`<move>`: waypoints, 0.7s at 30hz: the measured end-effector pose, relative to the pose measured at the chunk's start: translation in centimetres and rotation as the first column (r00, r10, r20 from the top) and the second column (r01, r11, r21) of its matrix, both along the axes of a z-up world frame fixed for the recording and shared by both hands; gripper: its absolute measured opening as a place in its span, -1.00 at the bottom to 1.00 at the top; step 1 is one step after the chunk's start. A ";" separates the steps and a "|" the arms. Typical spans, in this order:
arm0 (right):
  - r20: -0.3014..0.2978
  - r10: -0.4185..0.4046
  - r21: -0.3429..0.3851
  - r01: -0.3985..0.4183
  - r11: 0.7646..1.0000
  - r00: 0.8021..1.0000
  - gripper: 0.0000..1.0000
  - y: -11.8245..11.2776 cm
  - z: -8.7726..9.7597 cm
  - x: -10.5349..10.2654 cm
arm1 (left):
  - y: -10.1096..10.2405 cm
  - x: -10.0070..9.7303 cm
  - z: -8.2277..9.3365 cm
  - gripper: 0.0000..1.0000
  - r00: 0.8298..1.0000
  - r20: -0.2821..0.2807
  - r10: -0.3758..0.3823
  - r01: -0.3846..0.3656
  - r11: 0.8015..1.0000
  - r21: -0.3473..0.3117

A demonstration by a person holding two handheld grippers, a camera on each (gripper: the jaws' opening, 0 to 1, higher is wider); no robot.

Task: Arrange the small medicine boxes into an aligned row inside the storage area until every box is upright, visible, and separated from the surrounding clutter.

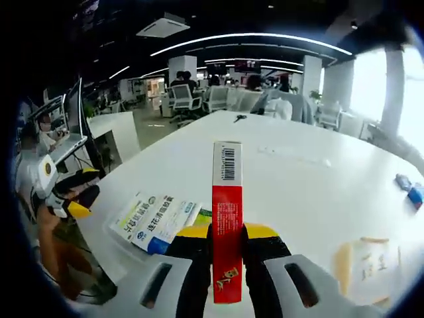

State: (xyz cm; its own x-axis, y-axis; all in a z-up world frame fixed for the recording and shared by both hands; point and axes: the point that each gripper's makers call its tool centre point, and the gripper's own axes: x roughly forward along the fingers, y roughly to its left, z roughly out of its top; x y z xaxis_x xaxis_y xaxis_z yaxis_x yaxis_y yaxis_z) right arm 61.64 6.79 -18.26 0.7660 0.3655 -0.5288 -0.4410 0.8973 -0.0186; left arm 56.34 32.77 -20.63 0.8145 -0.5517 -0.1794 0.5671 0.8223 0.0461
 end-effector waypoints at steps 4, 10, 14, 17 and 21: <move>-0.023 -0.004 0.013 0.004 1.000 1.000 -0.69 0.2 -0.1 0.0 | 0.1 0.2 0.1 0.57 1.000 0.015 0.003 -0.003 1.000 0.001; -0.071 -0.030 -0.013 0.029 0.999 0.997 -0.69 -0.1 -0.9 0.2 | 1.2 0.2 0.3 0.92 0.997 0.057 0.053 -0.054 0.999 0.004; -0.101 -0.044 -0.023 0.042 0.999 0.994 -0.69 0.0 -1.3 0.3 | 1.3 0.3 0.5 0.97 0.997 0.059 0.058 -0.057 0.998 -0.021; -0.130 -0.071 -0.055 0.064 0.996 0.989 -0.69 0.0 -1.7 1.0 | 1.0 0.5 0.6 0.97 0.997 0.059 0.046 -0.045 0.999 -0.016; -0.187 -0.075 -0.081 0.061 0.995 0.980 -0.69 0.4 -2.9 1.5 | 0.7 0.3 0.6 0.97 0.998 0.057 0.031 -0.030 0.999 -0.010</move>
State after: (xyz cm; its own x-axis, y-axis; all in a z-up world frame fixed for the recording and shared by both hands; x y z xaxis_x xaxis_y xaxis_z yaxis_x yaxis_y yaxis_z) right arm 63.17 7.15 -21.17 0.6713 0.2703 -0.6902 -0.3810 0.9246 -0.0084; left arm 56.59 33.51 -20.01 0.8399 -0.5277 -0.1271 0.5383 0.8398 0.0700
